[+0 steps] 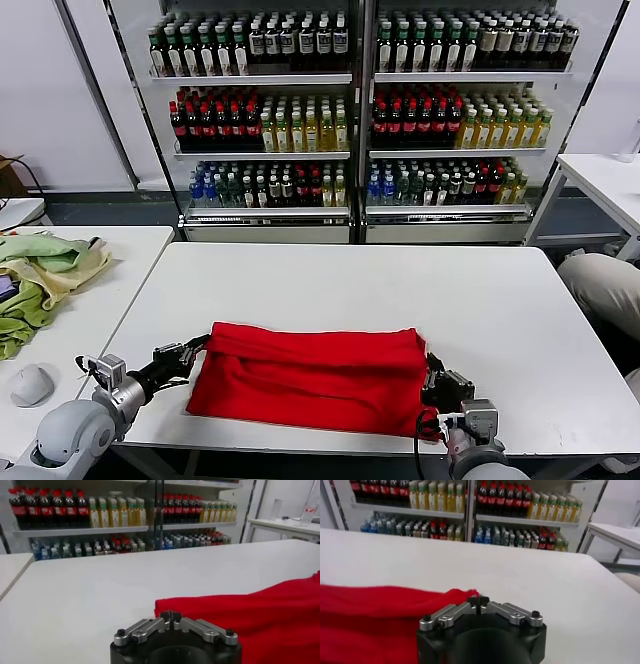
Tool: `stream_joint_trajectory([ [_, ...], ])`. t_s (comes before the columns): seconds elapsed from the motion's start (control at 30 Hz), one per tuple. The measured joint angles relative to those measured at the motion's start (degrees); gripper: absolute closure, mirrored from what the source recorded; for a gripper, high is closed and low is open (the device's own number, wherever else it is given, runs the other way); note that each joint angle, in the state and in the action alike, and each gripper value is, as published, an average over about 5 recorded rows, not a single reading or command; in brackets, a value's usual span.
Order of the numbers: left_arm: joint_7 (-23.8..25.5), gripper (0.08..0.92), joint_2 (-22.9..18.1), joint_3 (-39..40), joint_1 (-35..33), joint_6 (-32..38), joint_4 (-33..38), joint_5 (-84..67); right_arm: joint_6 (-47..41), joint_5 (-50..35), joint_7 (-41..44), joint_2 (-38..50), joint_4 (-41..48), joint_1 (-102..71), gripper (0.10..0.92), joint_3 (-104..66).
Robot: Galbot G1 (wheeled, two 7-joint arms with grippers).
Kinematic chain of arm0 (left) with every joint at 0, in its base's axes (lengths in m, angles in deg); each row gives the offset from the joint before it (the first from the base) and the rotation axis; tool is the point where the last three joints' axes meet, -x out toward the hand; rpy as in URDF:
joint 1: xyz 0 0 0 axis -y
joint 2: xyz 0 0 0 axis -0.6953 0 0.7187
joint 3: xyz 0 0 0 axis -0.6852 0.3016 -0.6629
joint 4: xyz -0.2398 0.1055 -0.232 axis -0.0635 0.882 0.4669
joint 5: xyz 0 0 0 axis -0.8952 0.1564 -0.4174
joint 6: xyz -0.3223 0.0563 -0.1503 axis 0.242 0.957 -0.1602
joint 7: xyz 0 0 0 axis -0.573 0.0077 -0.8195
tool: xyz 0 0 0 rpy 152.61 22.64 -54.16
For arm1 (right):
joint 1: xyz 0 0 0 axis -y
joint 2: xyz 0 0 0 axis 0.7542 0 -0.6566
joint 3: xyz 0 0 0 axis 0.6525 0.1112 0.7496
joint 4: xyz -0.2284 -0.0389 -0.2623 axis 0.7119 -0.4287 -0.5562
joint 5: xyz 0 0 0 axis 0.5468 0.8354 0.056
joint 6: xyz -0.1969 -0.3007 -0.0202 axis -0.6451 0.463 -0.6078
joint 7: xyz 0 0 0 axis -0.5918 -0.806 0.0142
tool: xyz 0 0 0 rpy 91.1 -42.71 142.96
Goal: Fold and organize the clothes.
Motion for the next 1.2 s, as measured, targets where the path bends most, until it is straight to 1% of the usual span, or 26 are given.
stream_joint_trajectory([
  [0.1, 0.2, 0.912, 0.2, -0.9, -0.5, -0.9, 0.6, 0.8, 0.0, 0.6, 0.4, 0.0, 0.4, -0.6, 0.876, 0.0],
  [0.2, 0.3, 0.879, 0.2, -1.9, -1.6, -2.1, 1.7, 2.5, 0.0, 1.1, 0.6, -0.1, 0.5, -1.2, 0.795, -0.2],
  [0.33, -0.4, 0.774, -0.3, -3.3, -3.5, -3.8, 4.3, 4.7, 0.2, 1.7, 0.6, -0.3, 0.2, -2.0, 0.683, -0.8],
  [0.47, -3.6, 0.653, -1.2, -3.9, -5.1, -4.8, 7.8, 5.2, 0.5, 2.5, 0.7, -0.6, -0.8, -3.1, 0.562, -1.6],
  [0.57, -8.6, 0.566, -2.3, -3.3, -5.8, -4.9, 10.5, 4.3, 0.7, 3.3, 0.9, -0.9, -1.5, -4.0, 0.475, -1.8],
  [0.7, -17.5, 0.453, -4.4, -0.9, -6.0, -4.6, 13.2, 1.9, 1.0, 4.5, 1.0, -1.6, -1.8, -5.0, 0.363, -1.8],
  [0.77, -22.0, 0.393, -5.7, 0.6, -5.9, -4.4, 13.8, 0.6, 1.1, 5.1, 1.1, -1.9, -1.9, -5.4, 0.302, -1.7],
  [0.87, -28.3, 0.306, -7.8, 2.9, -5.5, -4.4, 14.2, -1.3, 1.2, 5.7, 1.1, -2.4, -2.1, -5.8, 0.233, -1.5],
  [1.0, -35.7, 0.209, -10.3, 5.3, -4.7, -5.0, 13.9, -3.1, 1.2, 6.4, 1.2, -2.8, -2.2, -6.2, 0.205, -1.5],
  [1.07, -38.7, 0.186, -11.2, 6.1, -4.5, -5.5, 13.7, -3.9, 1.2, 6.6, 1.2, -3.0, -2.3, -6.3, 0.203, -1.4],
  [1.2, -43.2, 0.178, -12.5, 7.2, -4.2, -6.5, 13.6, -5.0, 1.2, 7.0, 1.2, -3.3, -2.4, -6.4, 0.203, -1.3],
])
